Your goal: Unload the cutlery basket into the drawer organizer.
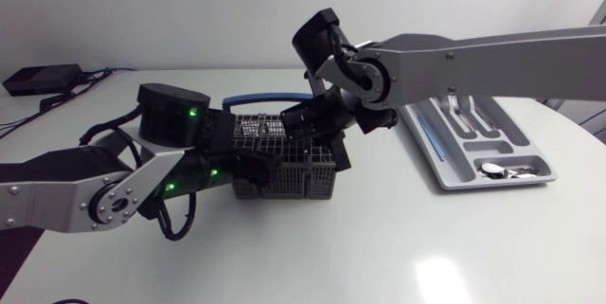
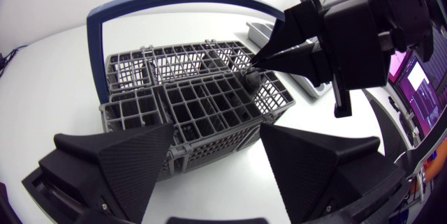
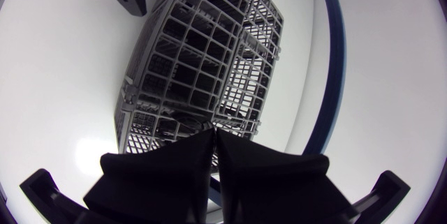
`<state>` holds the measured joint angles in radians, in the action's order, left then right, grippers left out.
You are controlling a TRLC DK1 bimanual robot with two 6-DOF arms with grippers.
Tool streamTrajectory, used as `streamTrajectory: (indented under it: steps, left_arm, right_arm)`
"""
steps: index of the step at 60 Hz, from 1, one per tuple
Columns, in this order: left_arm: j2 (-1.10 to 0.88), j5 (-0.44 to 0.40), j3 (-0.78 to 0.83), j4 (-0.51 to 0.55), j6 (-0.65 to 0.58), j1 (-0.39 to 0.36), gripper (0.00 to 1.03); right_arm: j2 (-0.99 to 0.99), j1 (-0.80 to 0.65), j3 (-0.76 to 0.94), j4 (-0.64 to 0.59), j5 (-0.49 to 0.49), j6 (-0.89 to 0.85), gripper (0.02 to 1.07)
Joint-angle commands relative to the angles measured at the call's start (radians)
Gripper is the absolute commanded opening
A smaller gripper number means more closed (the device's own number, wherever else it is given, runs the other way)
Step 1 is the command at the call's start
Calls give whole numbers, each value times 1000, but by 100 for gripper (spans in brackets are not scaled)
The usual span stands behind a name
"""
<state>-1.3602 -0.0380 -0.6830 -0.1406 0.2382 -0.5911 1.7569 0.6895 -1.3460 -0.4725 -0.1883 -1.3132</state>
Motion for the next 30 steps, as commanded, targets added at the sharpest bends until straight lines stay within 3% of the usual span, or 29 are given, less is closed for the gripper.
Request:
streamTrajectory:
  steps: [1,30]
  left_arm:
    - [23,-7,25,-14,-13,-7,86]
    - [41,-3,40,-13,-8,-22,86]
  right_arm:
    - [-23,15,34,3,-8,0,8]
    - [-105,30,91,43,-11,52,8]
